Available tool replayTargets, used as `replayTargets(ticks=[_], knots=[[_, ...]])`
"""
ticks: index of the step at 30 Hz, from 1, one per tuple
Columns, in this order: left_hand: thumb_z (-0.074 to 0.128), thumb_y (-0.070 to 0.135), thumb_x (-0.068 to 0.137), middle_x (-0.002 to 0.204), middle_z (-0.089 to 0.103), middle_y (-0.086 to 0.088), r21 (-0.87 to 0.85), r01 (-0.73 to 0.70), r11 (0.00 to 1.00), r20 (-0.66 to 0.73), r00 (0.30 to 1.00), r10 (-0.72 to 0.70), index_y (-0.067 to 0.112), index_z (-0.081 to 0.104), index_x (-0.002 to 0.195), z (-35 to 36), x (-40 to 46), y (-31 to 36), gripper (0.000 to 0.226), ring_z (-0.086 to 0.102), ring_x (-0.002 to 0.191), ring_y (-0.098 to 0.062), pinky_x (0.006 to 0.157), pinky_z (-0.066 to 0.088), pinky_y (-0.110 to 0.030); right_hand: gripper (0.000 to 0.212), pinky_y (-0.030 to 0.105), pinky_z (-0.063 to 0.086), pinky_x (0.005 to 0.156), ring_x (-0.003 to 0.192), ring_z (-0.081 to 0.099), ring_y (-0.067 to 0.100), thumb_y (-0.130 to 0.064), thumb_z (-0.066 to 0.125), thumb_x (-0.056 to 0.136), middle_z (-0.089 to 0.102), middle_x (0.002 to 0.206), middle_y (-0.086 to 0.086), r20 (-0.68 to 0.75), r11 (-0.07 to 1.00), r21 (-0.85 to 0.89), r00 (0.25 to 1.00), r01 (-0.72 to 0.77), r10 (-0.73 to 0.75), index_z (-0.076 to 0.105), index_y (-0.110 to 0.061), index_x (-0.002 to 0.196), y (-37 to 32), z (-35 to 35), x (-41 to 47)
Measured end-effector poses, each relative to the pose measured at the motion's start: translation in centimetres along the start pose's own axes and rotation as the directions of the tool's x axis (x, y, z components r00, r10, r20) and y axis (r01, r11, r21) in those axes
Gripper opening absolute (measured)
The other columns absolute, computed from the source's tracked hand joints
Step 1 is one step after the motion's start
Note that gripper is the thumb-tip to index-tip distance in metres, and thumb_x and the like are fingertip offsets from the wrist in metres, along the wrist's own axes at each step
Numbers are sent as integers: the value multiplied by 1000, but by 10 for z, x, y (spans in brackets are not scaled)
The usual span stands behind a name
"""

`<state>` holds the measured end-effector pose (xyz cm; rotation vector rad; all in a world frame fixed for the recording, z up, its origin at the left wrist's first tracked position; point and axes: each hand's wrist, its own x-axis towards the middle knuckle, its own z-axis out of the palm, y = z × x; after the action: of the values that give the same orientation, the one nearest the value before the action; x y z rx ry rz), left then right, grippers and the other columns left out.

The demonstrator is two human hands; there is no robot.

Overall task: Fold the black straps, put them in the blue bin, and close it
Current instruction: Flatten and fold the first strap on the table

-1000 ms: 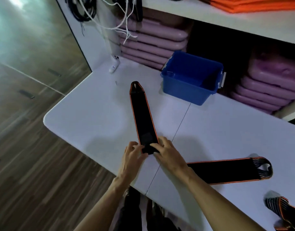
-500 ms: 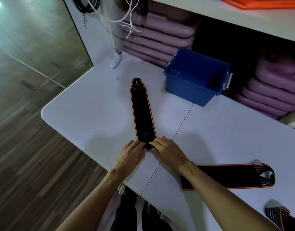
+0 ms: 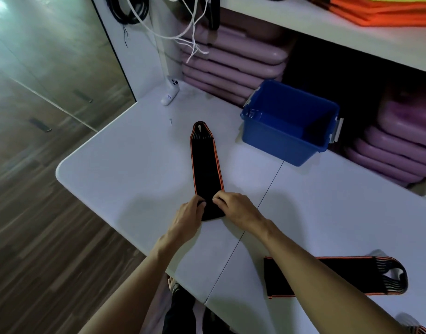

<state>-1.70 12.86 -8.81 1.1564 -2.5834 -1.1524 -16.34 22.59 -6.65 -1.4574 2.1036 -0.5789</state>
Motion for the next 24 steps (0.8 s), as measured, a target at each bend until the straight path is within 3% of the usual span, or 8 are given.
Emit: replayTargets(ticks=[5,8,10,15,20,22,24], knots=[[39,23,99,71,54,-11,-8,57,998,-23,998,-58,10,52,100,3,11,3,19,47,64,-33,60,34,-36,22,36,52,84,90,63,14,-33,51,100,70,100,-2,-44,995,92,998,-35,40,66,-17,104,6,3,8],[36,23,99,73,57,-13,-24,42,999,-2,999,-42,12,49,95,0,10,4,17,50,66,-34,61,38,-41,21,27,50,86,95,60,6,-36,65,89,62,105,-10,51,982,185,998,-32,23,63,-25,107,11,-4,5],[37,24,99,72,57,-9,-39,0,999,-12,1000,0,15,47,92,0,7,5,15,50,65,-31,62,40,-42,26,29,52,86,96,59,5,-31,70,80,60,104,-13,137,962,270,990,-53,16,58,-31,103,13,-10,2],[42,24,99,70,52,2,-89,-60,994,-77,996,53,13,51,94,-3,4,13,16,45,62,-20,56,34,-28,27,36,53,91,104,63,12,-24,69,85,66,105,-6,188,950,304,982,-65,7,50,-32,103,14,-19,-1],[53,36,95,69,58,4,-161,-34,986,5,999,36,16,54,101,-13,7,10,21,54,62,-8,57,37,-22,24,22,46,83,105,61,6,-20,69,89,66,106,-7,210,936,341,977,-92,20,51,-26,104,11,-26,6],[58,34,92,76,66,-4,-208,-10,978,45,999,20,14,53,106,-15,9,7,24,60,68,-17,58,40,-17,23,19,45,79,98,61,2,-22,69,89,65,103,-9,242,928,355,970,-116,29,54,-26,105,11,-30,12],[59,31,92,76,68,-15,-262,36,965,36,999,-28,11,54,104,-15,12,3,24,62,70,-30,60,41,-23,22,26,51,77,89,63,10,-28,68,89,65,101,-6,256,929,346,966,-130,40,56,-30,108,11,-31,19]])
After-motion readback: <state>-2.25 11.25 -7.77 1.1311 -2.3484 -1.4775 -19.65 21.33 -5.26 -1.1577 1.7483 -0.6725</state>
